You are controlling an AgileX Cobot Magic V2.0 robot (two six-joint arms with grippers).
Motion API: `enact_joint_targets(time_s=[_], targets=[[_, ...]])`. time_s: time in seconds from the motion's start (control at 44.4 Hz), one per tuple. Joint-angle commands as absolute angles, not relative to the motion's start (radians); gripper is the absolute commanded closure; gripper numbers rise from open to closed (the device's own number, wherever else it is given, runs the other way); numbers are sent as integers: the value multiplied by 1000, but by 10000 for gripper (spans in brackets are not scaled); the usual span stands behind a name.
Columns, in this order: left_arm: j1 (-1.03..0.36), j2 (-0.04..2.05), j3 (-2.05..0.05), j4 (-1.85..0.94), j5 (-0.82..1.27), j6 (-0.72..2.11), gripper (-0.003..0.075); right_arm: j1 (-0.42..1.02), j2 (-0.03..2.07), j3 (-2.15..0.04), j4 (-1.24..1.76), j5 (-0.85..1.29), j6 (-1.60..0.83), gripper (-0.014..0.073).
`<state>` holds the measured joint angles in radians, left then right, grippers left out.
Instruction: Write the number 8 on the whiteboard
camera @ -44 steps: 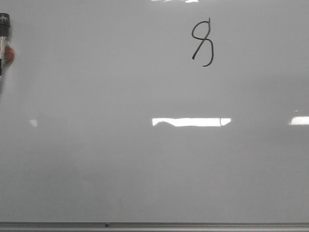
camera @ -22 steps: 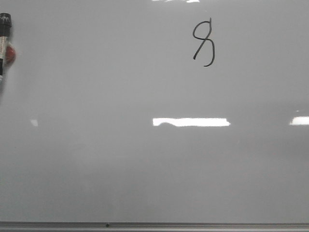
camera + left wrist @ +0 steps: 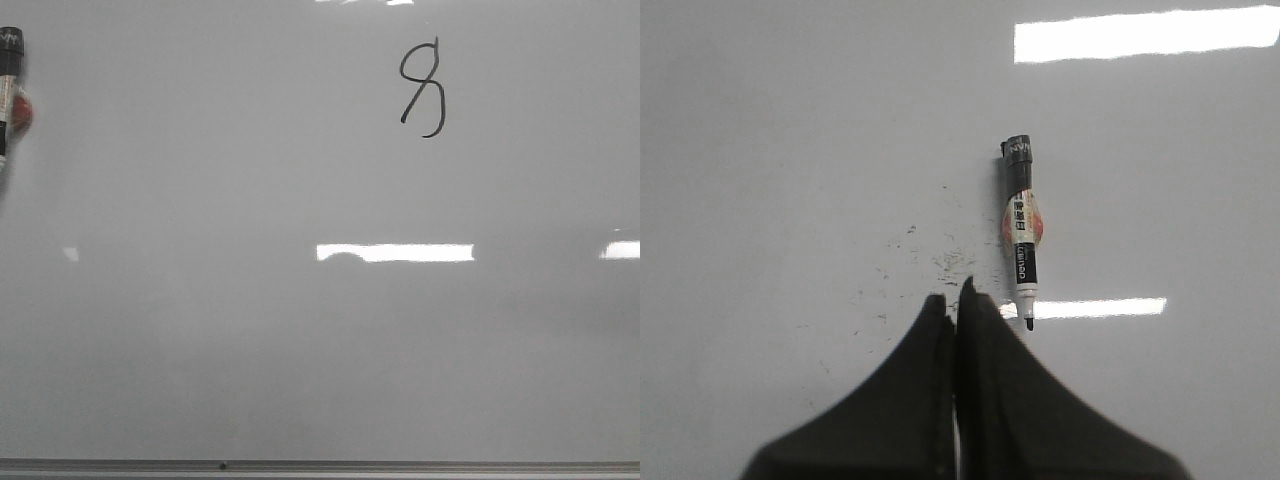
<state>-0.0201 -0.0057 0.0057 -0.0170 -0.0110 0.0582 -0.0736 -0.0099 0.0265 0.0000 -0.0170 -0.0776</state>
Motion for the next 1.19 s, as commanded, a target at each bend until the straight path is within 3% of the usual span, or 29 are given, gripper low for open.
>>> enact_joint_targets(time_s=[0.0, 0.203, 1.171], targets=[[-20, -25, 8, -24, -92, 60, 739, -78, -29, 23, 0, -105, -65, 661], [-20, -25, 8, -24, -92, 60, 739, -78, -29, 24, 0, -97, 57, 661], [-20, -25, 8, -24, -92, 60, 739, -35, -29, 24, -33, -105, 104, 661]])
